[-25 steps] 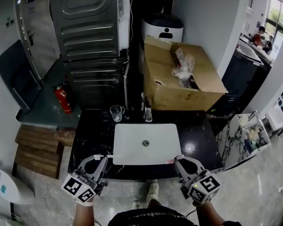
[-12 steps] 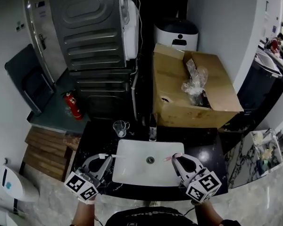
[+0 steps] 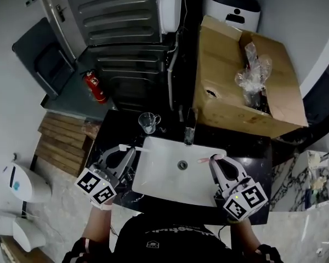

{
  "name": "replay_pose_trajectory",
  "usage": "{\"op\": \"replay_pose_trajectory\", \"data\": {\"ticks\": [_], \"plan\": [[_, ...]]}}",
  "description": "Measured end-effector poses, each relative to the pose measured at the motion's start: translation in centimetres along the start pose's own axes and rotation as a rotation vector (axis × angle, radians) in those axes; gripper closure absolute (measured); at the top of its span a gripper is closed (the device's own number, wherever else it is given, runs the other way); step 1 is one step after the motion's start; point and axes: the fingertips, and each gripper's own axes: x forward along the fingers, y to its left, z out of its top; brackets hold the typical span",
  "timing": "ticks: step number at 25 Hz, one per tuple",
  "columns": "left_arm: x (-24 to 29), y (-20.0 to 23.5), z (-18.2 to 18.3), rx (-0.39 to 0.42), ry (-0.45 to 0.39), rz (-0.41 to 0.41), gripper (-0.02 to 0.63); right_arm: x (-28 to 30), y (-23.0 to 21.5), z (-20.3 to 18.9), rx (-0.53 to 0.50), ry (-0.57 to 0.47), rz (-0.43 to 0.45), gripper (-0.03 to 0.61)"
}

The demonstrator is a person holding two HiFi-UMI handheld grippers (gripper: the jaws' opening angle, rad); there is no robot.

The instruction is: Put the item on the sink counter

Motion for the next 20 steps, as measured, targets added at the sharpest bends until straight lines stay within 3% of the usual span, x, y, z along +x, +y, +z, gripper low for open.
{"op": "replay_pose_trajectory", "data": {"ticks": [3,8,12,20], "plan": [[1.5,2.9,-0.6,-0.035,0.012,-0.009,0.584,1.1,-0.1,-0.2,0.013,0.005,-0.018,0.523],[4.4,8.4,-2.2,0.003,0.071,-0.052,0.584,2.4,0.8,-0.6,0.010,0.018,-0.049,0.523],[7.3,13.2,-3.6,-0.045,0.090,-0.046,0.584,2.9,1.4,-1.4,0.020,0.041,-0.084,0.523],[13.2,18.5,-9.7,-0.076,0.262,-0.073,0.584,2.6,1.1,-3.0,0.040,0.079,-0.148,0.523]]}}
